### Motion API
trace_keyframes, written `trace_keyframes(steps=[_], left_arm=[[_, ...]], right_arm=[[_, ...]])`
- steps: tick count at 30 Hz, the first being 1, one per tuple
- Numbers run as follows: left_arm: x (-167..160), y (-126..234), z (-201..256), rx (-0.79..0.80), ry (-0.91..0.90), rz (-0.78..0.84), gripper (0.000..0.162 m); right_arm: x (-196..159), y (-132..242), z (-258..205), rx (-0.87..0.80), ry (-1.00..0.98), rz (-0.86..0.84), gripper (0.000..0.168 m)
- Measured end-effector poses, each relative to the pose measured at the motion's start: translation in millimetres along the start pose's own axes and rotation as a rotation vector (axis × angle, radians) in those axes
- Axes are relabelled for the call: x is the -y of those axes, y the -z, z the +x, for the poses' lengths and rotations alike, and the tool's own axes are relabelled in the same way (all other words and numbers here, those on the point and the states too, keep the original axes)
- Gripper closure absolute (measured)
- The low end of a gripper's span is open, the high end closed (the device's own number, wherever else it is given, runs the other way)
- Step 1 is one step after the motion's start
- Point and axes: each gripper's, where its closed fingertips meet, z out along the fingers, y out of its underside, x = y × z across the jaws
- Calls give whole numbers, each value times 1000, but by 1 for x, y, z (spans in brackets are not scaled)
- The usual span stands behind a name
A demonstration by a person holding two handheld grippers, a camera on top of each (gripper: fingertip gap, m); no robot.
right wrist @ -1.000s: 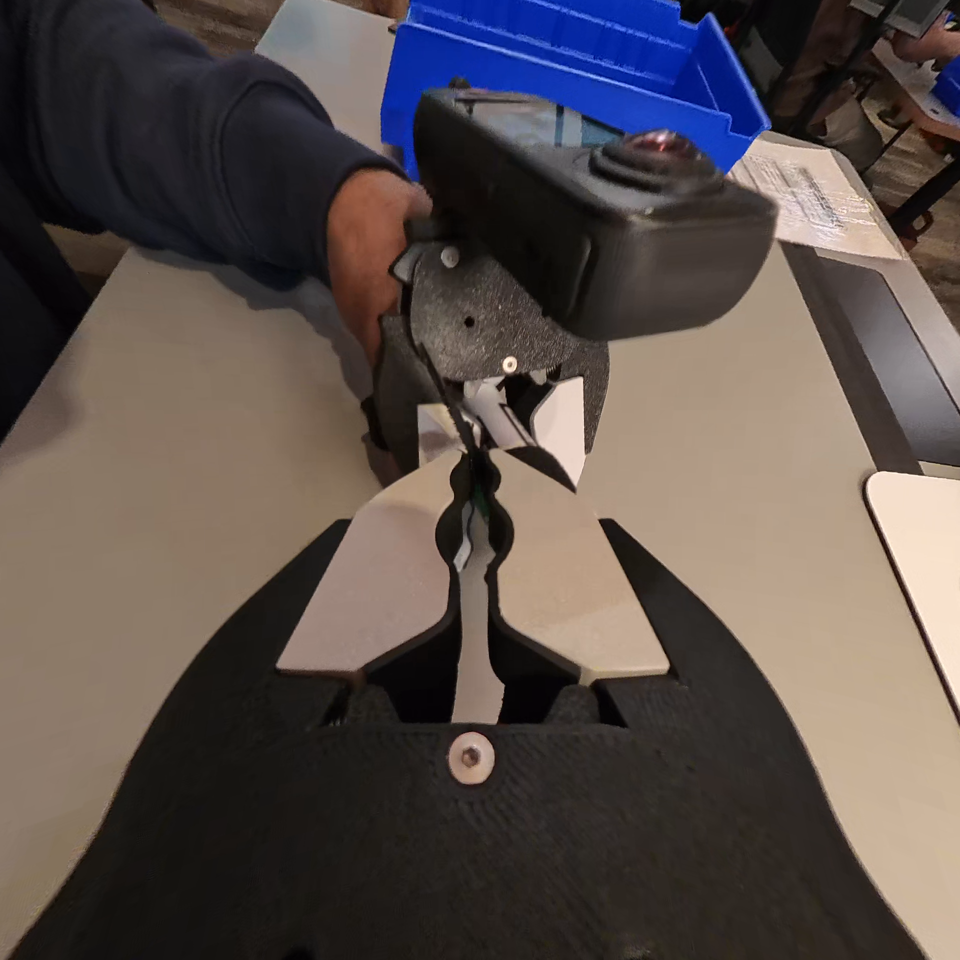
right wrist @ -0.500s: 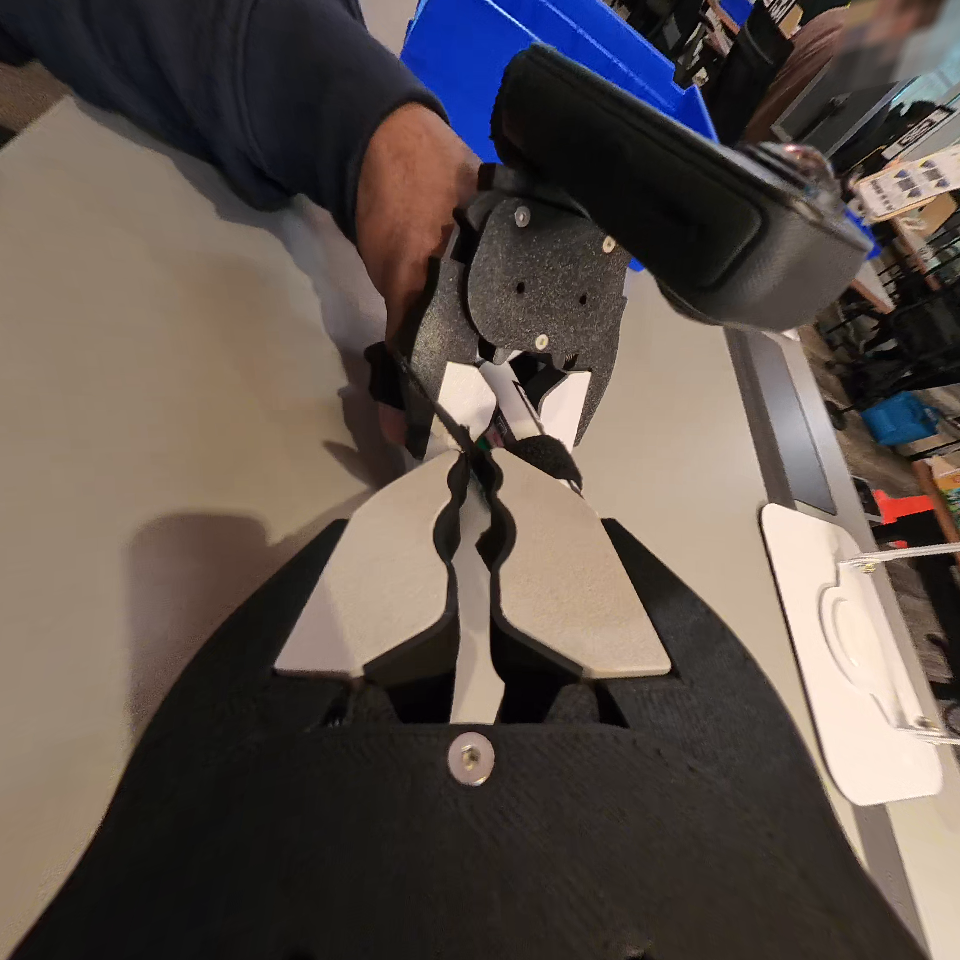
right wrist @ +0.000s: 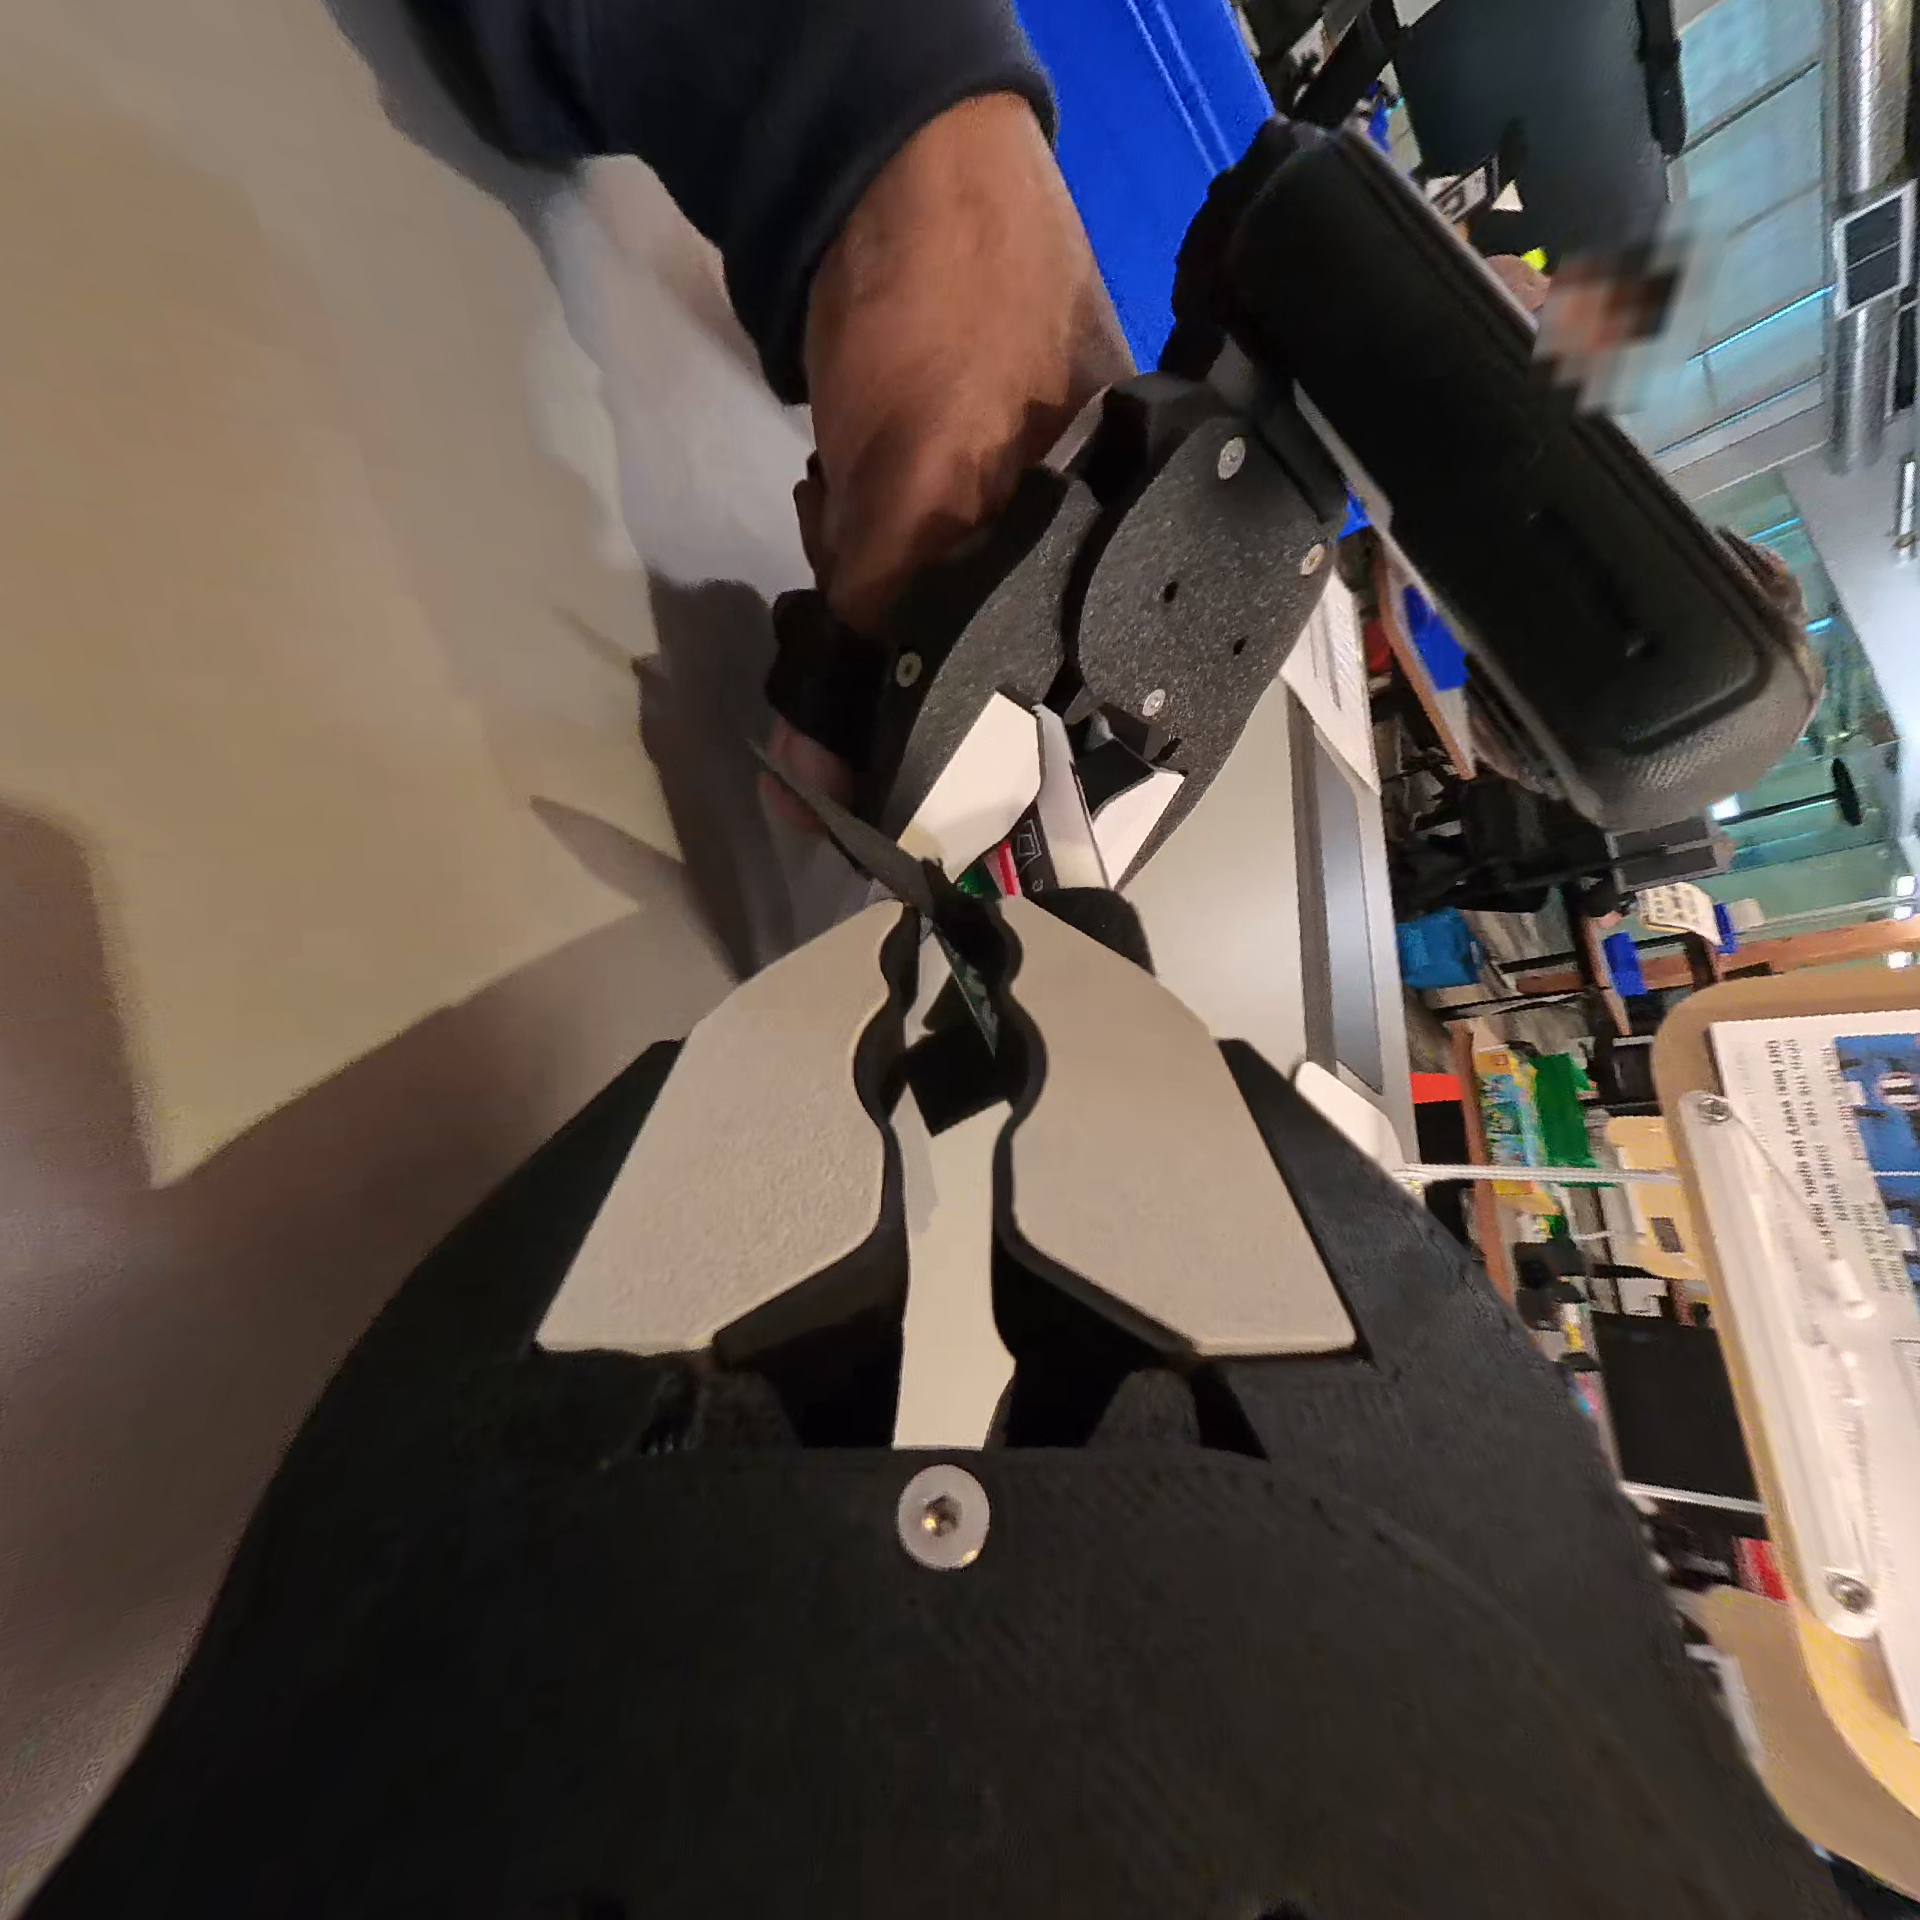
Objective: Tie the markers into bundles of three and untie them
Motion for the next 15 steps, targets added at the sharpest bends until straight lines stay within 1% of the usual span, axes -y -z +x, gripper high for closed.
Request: trace_keyframes(steps=[9,15], left_arm=[[-1,-1,1,-13,29,-4,117],[-3,-2,0,-8,31,-19,117]], right_arm=[[1,7,2,-24,58,9,153],[-8,11,-2,-14,76,-19,150]])
